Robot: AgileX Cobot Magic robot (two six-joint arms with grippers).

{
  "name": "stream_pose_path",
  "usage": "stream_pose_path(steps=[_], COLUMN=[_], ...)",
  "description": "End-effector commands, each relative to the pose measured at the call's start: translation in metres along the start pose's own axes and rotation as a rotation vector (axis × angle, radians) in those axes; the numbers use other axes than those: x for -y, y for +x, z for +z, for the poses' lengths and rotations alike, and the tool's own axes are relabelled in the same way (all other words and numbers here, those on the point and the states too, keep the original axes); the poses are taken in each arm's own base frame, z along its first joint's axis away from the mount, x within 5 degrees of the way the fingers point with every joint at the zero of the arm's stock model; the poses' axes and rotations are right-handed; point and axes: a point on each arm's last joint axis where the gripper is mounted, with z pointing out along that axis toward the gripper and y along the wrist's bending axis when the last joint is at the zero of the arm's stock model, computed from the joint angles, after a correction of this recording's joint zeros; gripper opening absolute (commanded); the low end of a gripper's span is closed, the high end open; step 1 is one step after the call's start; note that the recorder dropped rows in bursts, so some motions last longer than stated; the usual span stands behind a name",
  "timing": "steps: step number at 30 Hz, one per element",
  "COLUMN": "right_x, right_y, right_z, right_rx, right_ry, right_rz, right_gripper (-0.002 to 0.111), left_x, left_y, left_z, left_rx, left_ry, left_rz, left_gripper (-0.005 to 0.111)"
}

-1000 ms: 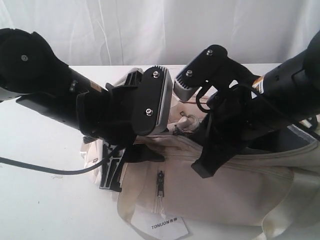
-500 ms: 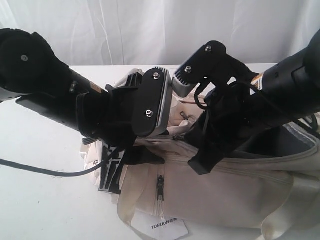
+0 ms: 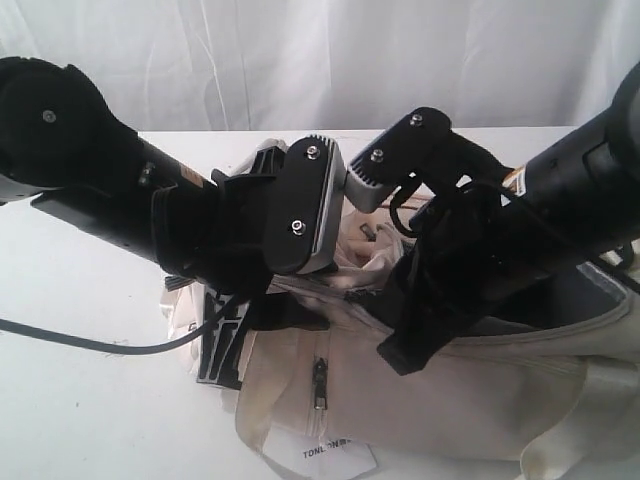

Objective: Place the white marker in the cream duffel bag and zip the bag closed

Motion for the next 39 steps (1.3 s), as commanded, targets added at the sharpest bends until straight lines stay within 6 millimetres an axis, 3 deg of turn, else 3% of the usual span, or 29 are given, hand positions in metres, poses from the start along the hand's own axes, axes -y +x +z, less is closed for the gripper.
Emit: stream_pose_path(steps=[1,5,8,15,25,32,39], right_x=[-0.001,0.004,0.005,0.007,0.003,0.006,0.013], right_y=[0.001,0.011,0.013,0.007,-0.001,-0.002,0.015], right_z=[0.009,0.036,0.045,0.041,0.005,0.004,0.015], right_rx=[0.010,-0.025,-0.015,0.056,0.163,0.180,0.012], right_ry=[-0.036,-0.019,-0.028,0.009,0.061,0.098,0.156], right_rz=[0.049,0.071,0.072,0.064,0.008,0.006,-0.042], right_gripper=[0.031,0.031,0.031,0.021,0.021,0.021,0.021], left_x=[0.001,0.001,0.001,0.001,0.001,0.002,0.002], left_y=[-0.002,-0.002,-0.002,-0.002,-0.002,-0.002,-0.002], left_z=[-0.001,-0.001,-0.001,-0.001,-0.001,-0.001,-0.001], left_rx=[0.012,0.012,0.012,0.012,0.012,0.012,0.013], left_ry=[0.006,0.006,0.006,0.006,0.006,0.012,0.012], left_rz=[-0.020,-0.020,-0.020,-0.020,-0.020,-0.020,-0.026], left_gripper=[0.052,0.052,0.052,0.052,0.052,0.052,0.052])
